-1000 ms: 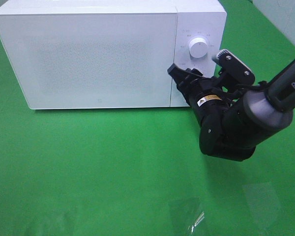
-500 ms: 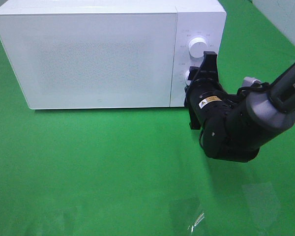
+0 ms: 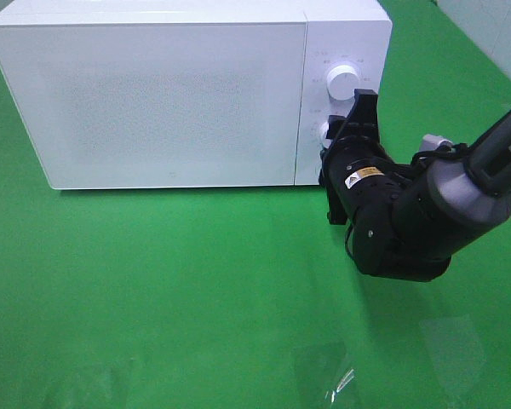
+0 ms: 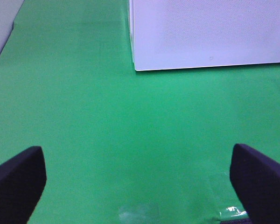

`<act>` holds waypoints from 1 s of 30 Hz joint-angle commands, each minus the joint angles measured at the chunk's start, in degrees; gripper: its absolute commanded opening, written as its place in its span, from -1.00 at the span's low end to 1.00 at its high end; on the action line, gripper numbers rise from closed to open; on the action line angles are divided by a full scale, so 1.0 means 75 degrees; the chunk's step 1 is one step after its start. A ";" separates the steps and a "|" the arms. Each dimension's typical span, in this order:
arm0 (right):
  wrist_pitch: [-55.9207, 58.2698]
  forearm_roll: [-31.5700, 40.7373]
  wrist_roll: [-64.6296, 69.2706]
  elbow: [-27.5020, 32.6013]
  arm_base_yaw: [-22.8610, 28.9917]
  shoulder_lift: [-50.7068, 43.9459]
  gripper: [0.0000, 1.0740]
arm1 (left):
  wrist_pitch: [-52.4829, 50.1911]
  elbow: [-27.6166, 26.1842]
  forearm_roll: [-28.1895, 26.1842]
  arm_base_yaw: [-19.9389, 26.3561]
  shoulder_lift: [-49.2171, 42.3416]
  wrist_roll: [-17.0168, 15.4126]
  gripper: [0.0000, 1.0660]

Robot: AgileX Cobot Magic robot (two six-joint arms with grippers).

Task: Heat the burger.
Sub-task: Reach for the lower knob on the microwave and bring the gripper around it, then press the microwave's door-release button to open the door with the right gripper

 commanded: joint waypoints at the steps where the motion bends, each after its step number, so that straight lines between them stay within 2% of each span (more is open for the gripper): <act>1: -0.0451 -0.1375 -0.0168 -0.0275 0.0061 -0.0046 -0.85 | -0.0092 0.0008 0.0000 0.0015 -0.0138 -0.0023 0.87; 7: -0.0443 -0.1238 -0.0244 -0.0275 0.0061 -0.0046 -0.68 | -0.0092 0.0008 0.0000 0.0015 -0.0138 -0.0023 0.87; 9: -0.0405 -0.1070 -0.0290 -0.0275 0.0061 -0.0046 -0.50 | -0.0092 0.0008 0.0000 0.0015 -0.0138 -0.0023 0.87; 10: -0.0405 -0.1070 -0.0290 -0.0275 0.0061 -0.0046 -0.50 | -0.0092 0.0008 0.0000 0.0015 -0.0138 -0.0023 0.87; 11: -0.0405 -0.0909 -0.0298 -0.0275 0.0061 -0.0046 -0.37 | -0.0092 0.0008 0.0000 0.0015 -0.0138 -0.0023 0.87; 12: -0.0405 -0.0909 -0.0298 -0.0275 0.0061 -0.0046 -0.37 | -0.0092 0.0008 0.0000 0.0015 -0.0138 -0.0023 0.87; 13: -0.0405 -0.0733 -0.0313 -0.0267 0.0061 -0.0046 -0.21 | -0.0092 0.0008 0.0000 0.0015 -0.0138 -0.0023 0.87; 14: -0.0405 -0.0733 -0.0313 -0.0267 0.0061 -0.0046 -0.21 | -0.0092 0.0008 0.0000 0.0015 -0.0138 -0.0023 0.87; 16: -0.0443 -0.0512 -0.0519 -0.0176 0.0061 -0.0046 0.05 | -0.0092 0.0008 0.0000 0.0015 -0.0138 -0.0023 0.87; 19: -0.0443 -0.0527 -0.0596 -0.0153 0.0061 -0.0046 0.10 | -0.0092 0.0008 0.0000 0.0015 -0.0138 -0.0023 0.87; 21: -0.0397 -0.0550 -0.0741 0.0061 0.0076 -0.0160 0.26 | -0.0092 0.0008 0.0000 0.0015 -0.0138 -0.0023 0.87; 30: 0.0015 -0.0978 -0.1673 0.0726 0.0084 -0.0741 0.29 | -0.0092 0.0008 0.0000 0.0015 -0.0138 -0.0023 0.87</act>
